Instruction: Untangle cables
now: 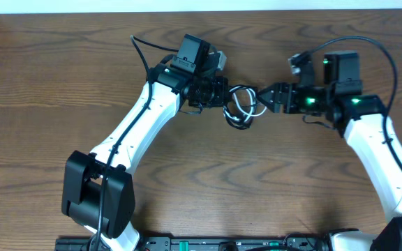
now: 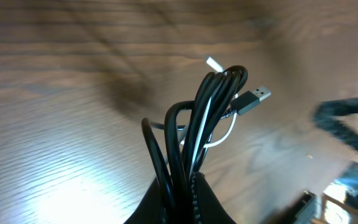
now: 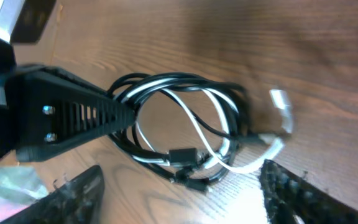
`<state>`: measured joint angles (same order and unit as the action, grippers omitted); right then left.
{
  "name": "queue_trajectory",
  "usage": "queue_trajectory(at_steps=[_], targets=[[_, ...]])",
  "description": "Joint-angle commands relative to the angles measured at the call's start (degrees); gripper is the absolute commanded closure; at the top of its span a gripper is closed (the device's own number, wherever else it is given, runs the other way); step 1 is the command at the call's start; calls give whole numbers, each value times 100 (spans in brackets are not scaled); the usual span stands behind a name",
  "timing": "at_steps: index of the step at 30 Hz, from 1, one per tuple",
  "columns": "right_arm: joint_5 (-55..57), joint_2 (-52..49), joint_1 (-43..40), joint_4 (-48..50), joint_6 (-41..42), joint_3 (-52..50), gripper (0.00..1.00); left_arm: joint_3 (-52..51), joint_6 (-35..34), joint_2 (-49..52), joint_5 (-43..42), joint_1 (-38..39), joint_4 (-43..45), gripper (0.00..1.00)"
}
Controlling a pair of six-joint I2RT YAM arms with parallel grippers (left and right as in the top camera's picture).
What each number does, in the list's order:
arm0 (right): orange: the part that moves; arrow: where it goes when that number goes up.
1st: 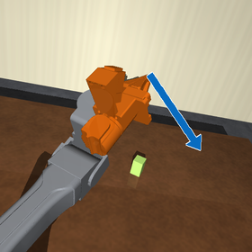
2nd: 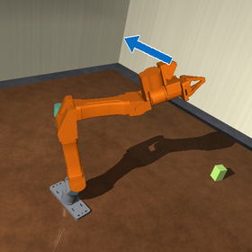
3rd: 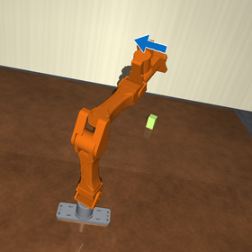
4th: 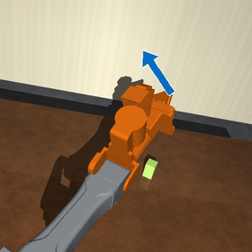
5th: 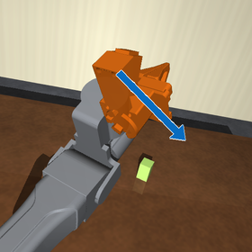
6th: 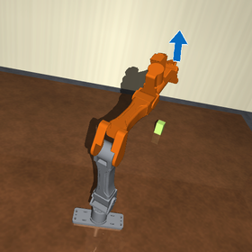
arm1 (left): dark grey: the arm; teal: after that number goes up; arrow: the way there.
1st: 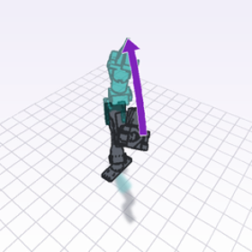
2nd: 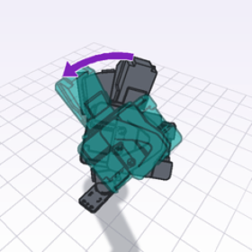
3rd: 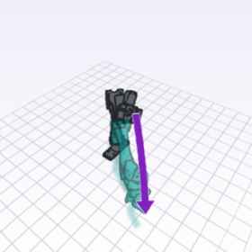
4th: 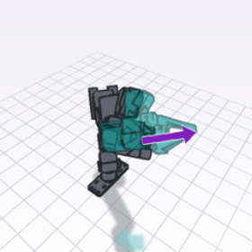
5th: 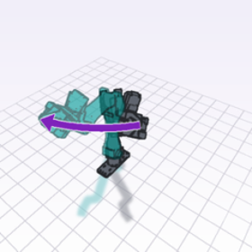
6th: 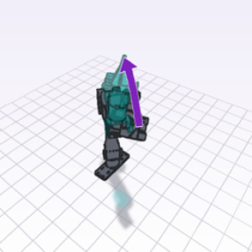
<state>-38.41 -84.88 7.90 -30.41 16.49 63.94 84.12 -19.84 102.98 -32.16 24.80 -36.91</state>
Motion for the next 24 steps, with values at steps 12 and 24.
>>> queue_trajectory(at_steps=[12,24], targets=[[1141,-339,669,625,1655,-26,49,35,118,-44,-1676,-170,125,93],[1499,-1217,682,286,1602,-26,51,35,118,-46,-2490,-295,490,93]])
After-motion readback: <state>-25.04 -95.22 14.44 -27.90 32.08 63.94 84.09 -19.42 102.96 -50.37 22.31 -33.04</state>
